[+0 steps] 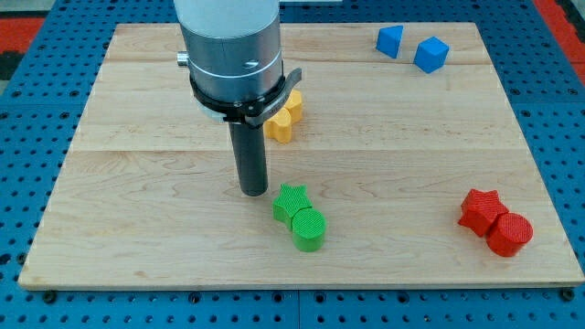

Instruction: Move the green circle right a bit

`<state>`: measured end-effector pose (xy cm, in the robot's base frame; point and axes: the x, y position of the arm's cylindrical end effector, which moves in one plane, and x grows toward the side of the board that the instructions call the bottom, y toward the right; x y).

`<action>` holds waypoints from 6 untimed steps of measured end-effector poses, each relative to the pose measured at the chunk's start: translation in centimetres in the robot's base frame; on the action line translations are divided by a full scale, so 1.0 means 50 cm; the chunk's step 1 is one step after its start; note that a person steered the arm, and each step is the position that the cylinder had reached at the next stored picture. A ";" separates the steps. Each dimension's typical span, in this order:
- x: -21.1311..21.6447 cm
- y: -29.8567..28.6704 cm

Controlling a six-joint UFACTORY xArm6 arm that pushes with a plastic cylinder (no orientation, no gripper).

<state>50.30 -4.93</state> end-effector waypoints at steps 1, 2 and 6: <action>-0.003 0.032; 0.027 0.029; 0.138 0.276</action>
